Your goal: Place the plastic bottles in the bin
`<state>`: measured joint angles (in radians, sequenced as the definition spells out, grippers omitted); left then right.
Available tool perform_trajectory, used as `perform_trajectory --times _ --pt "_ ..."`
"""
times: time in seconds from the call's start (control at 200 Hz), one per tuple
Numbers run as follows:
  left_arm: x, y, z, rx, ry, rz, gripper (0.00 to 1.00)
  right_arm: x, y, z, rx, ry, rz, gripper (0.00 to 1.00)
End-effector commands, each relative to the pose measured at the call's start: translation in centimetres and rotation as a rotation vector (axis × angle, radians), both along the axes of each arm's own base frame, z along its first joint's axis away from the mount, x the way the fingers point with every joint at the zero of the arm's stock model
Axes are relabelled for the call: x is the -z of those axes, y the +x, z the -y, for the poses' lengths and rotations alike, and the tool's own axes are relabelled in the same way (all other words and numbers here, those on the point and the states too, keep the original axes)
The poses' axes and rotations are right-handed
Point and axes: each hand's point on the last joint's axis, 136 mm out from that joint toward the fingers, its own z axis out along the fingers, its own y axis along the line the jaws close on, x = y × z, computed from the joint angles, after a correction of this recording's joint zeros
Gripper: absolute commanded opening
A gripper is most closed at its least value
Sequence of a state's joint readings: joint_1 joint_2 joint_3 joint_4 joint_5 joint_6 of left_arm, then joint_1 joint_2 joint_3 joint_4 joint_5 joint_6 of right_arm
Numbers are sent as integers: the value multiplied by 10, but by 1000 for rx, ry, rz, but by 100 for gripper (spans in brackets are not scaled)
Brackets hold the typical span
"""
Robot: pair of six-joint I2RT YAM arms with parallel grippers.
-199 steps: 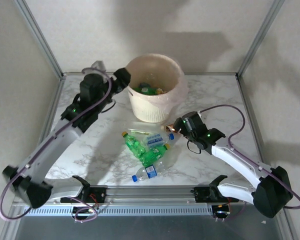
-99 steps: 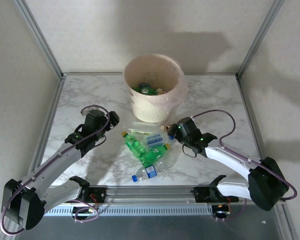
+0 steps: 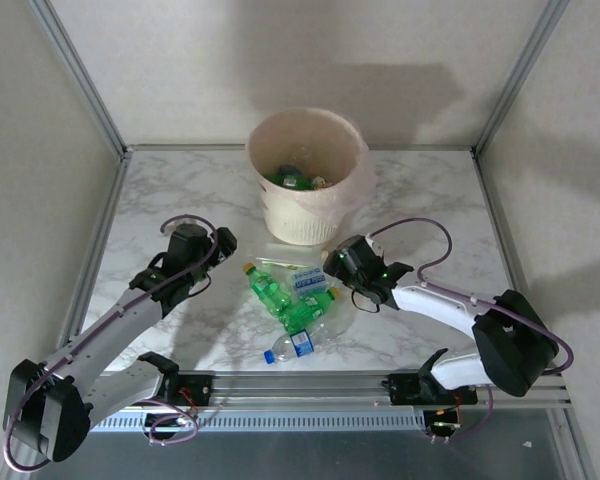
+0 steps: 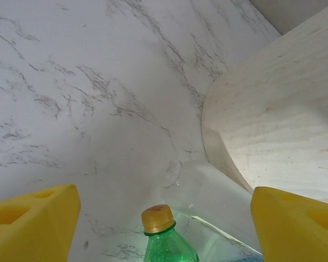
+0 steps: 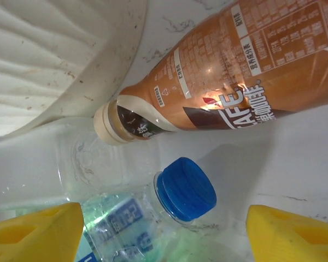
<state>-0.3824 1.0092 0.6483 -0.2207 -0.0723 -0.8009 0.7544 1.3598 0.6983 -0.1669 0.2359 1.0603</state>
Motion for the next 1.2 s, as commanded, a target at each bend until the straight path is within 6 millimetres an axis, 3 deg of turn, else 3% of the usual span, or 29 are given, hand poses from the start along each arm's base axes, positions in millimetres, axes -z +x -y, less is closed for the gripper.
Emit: perform_trajectory --times 0.0,0.08,0.22,0.416,0.566,0.891,0.986,1.197 --pt "0 -4 -7 -17 -5 7 81 -14 10 -6 37 49 67 74" --pt "0 -5 -10 -21 -1 6 81 -20 12 -9 26 63 84 73" --pt "2 -4 -13 -27 1 3 81 -25 17 -24 -50 55 101 47" --pt "3 -4 -15 -35 -4 2 81 -26 23 -26 -72 15 112 29" --pt "5 -4 -17 -37 -9 -3 81 -30 23 8 27 -85 121 39" --pt "7 -1 -21 -48 -14 -6 81 -59 48 112 238 -159 142 38" --pt "10 -1 -22 -54 -15 -11 81 -54 57 130 253 -125 128 37" --pt "13 2 -24 -65 -28 -23 81 -26 73 149 254 -65 77 34"
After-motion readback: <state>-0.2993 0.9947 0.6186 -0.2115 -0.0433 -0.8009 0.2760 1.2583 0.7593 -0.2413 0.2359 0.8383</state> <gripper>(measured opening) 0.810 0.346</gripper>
